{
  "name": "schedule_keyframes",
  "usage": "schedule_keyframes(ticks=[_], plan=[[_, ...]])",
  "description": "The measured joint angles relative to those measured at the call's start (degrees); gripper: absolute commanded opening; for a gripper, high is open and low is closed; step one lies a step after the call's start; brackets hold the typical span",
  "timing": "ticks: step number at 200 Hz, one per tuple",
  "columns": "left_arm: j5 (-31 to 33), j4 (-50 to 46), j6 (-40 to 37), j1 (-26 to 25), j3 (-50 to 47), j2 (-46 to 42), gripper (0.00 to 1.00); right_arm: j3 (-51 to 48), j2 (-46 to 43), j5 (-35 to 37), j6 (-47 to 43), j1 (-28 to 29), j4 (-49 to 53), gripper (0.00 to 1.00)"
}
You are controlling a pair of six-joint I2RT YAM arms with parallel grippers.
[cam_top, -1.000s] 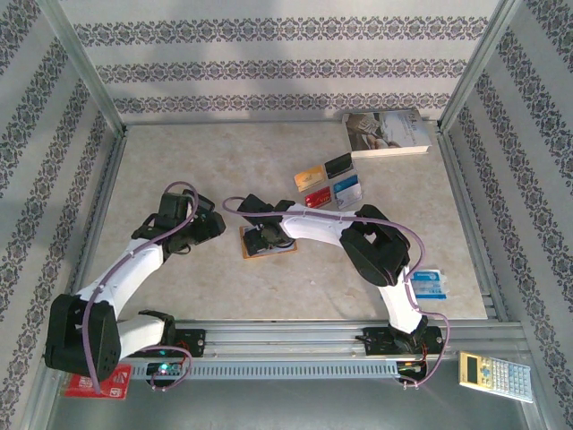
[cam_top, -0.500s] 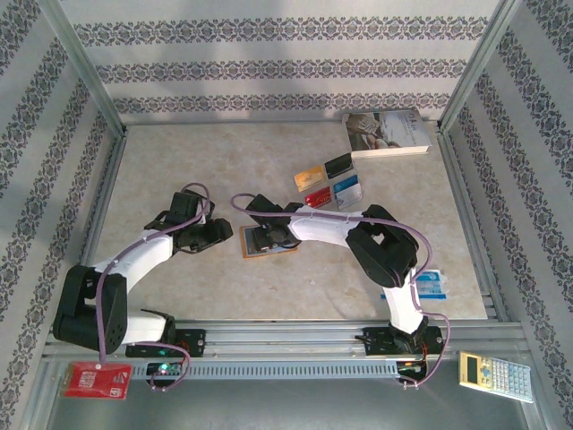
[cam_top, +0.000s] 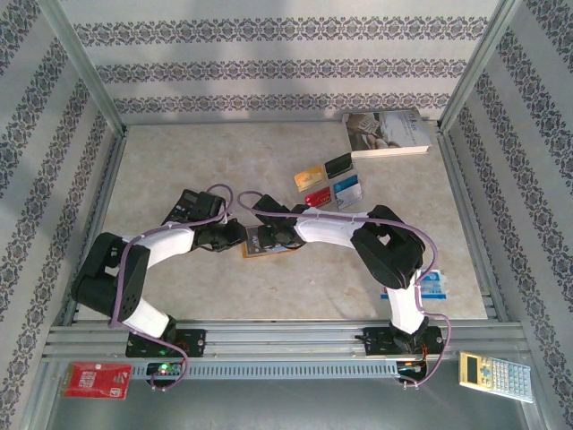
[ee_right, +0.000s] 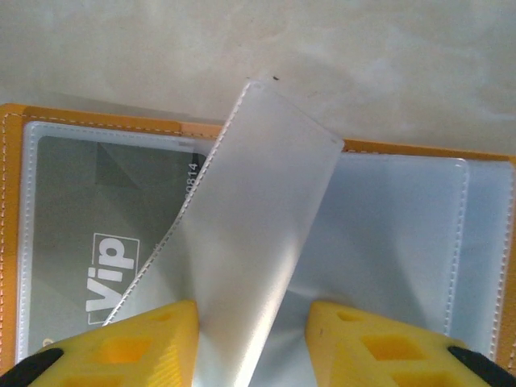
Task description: Take the credit cards out of the card holder
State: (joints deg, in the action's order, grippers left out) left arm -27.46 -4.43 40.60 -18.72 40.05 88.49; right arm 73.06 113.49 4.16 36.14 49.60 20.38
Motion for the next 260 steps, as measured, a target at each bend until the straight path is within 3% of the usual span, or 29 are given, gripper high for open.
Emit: schedule_keyframes(ticks=[50, 88, 164, 197, 260], plan=[[0.6, 0.6, 0.4, -0.5, 0.0, 2.7, 0.1, -0.8, -0.9, 1.3, 1.0, 0.0, -0.2, 0.44], [0.8, 0.6, -0.4, -0.6, 0.7, 3.8, 0.09, -3.0, -3.6, 6.4, 3.0, -0.3, 1.8, 0.46], [1.4, -2.4, -2.3, -0.7, 2.5, 4.0, 0.1, -10.8, -13.8, 12.4, 7.2, -4.9, 2.5, 0.46], [1.6, -3.4, -2.9, -0.7, 3.1, 4.1, 0.1, -12.2, -17.6, 8.0, 5.9, -4.9, -2.4, 0.44], [2.3, -4.1, -3.1, -0.7, 3.4, 4.1, 0.1, -12.4, -11.0, -13.4, 6.1, -7.1, -16.0, 0.22]])
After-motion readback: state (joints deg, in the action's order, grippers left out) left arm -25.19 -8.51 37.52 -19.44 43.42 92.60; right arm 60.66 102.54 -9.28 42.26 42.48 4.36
